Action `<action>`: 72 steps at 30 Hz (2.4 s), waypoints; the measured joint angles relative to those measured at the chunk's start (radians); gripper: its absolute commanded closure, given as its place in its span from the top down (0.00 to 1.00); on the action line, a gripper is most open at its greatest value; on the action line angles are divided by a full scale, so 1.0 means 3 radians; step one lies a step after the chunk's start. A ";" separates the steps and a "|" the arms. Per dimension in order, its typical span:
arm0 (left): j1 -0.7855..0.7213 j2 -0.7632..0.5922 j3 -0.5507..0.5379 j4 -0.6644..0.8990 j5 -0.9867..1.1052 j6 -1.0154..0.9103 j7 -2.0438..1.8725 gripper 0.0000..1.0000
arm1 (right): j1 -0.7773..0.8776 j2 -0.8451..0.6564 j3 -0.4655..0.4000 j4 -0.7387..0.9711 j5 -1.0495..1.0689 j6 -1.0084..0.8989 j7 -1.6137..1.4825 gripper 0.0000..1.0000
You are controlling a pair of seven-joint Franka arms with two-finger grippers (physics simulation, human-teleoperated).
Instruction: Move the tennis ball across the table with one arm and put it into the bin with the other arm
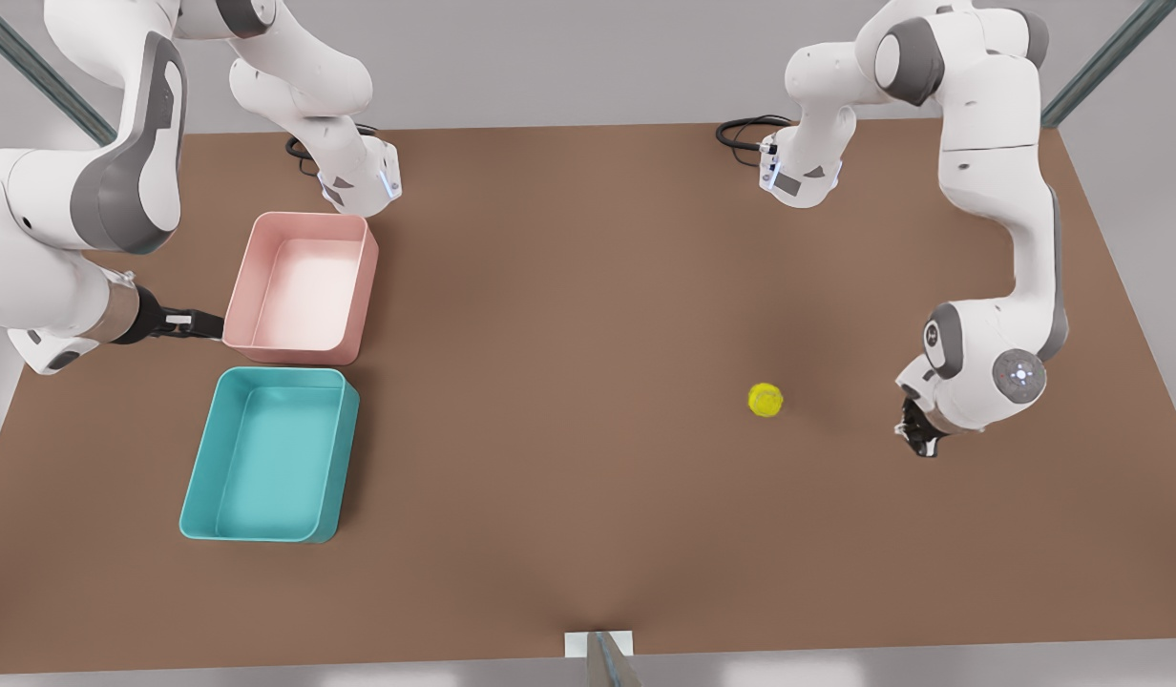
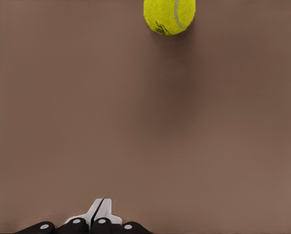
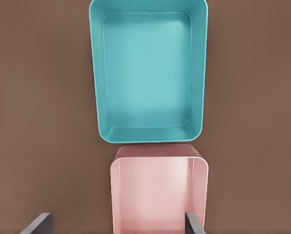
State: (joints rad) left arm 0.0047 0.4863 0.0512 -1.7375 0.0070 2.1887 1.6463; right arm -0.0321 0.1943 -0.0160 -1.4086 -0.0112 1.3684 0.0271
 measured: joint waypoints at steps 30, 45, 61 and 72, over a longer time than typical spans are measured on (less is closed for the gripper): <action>-0.0067 -0.0640 -0.0308 0.1424 -0.0298 -0.2649 -0.5053 1.00 | 0.1492 0.1279 0.0022 -0.0726 0.0460 0.2574 0.0967 1.00; -0.0067 -0.0640 -0.0308 0.1416 -0.0298 -0.2707 -0.5627 1.00 | 0.1801 0.0886 0.0023 -0.1933 0.0590 0.3593 0.1447 1.00; -0.0067 -0.0579 -0.0309 0.1418 -0.0311 -0.2764 -0.5884 1.00 | 0.1889 0.1091 0.0023 -0.2205 0.0589 0.4199 0.1645 1.00; -0.0061 -0.0579 -0.0308 0.1418 -0.0311 -0.2777 -0.5955 1.00 | 0.1887 0.1246 0.0024 -0.2194 0.0617 0.4352 0.1638 0.63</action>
State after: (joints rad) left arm -0.0135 0.3126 -0.0413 -1.3120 -0.0864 1.3557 -0.1403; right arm 0.5341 0.5682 -0.0088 -2.0667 0.1740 2.6741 0.5187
